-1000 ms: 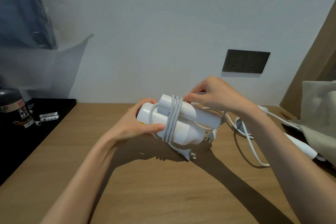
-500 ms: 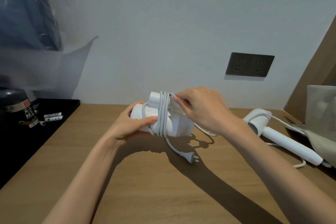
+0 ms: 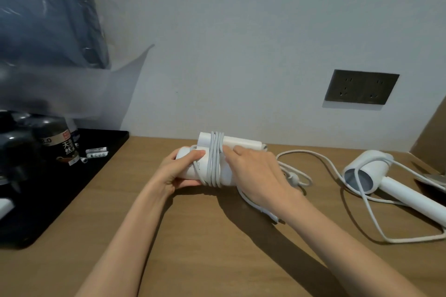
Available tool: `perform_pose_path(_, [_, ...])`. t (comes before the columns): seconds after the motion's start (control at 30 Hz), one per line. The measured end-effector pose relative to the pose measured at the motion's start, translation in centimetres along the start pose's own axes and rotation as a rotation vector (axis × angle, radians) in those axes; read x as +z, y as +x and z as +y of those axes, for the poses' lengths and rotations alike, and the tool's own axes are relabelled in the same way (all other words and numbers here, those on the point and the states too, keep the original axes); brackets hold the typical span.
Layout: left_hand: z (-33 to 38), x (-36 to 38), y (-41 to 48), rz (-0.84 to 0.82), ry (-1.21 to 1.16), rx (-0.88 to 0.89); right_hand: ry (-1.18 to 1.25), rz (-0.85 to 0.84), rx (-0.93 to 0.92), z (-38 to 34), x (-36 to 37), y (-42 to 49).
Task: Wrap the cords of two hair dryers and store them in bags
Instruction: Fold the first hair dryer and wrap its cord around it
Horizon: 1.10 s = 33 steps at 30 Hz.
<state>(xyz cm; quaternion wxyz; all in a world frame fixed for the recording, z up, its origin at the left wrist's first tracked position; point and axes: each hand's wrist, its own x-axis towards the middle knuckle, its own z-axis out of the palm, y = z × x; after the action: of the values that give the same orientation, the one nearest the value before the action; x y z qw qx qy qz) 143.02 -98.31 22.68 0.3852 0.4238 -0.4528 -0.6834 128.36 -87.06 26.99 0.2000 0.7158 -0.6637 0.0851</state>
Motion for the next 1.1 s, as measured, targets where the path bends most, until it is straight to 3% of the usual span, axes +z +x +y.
perform_pose_path(0.33, [-0.5,0.3,1.1,0.094,0.030,-0.030,0.088,0.030,0.012,0.4,4.3,-0.4])
perform_pose_path(0.57, [-0.9,0.8,0.9,0.198,0.367,0.160,0.157,0.019,0.052,-0.1,4.9,-0.4])
perform_pose_path(0.63, [-1.4,0.4,1.0,0.282,0.565,0.310,0.171,0.028,0.060,-0.1,5.2,-0.5])
perform_pose_path(0.73, [-2.1,0.2,0.8,0.446,1.047,0.536,0.208,0.063,0.088,0.2,5.5,-0.7])
perform_pose_path(0.83, [-2.3,0.8,0.4,0.508,1.361,0.617,0.218,0.102,0.121,0.7,6.0,-0.5])
perform_pose_path(0.9, [-2.4,1.0,0.3,0.538,1.449,0.675,0.237,0.110,0.135,1.0,6.3,-0.5])
perform_pose_path(0.97, [-2.2,1.5,0.2,0.489,1.389,0.718,0.279,0.092,0.145,1.1,6.6,-0.5])
perform_pose_path(1.1, [-2.9,2.6,0.6,0.228,1.373,0.930,0.337,0.086,0.119,1.3,6.6,-0.7])
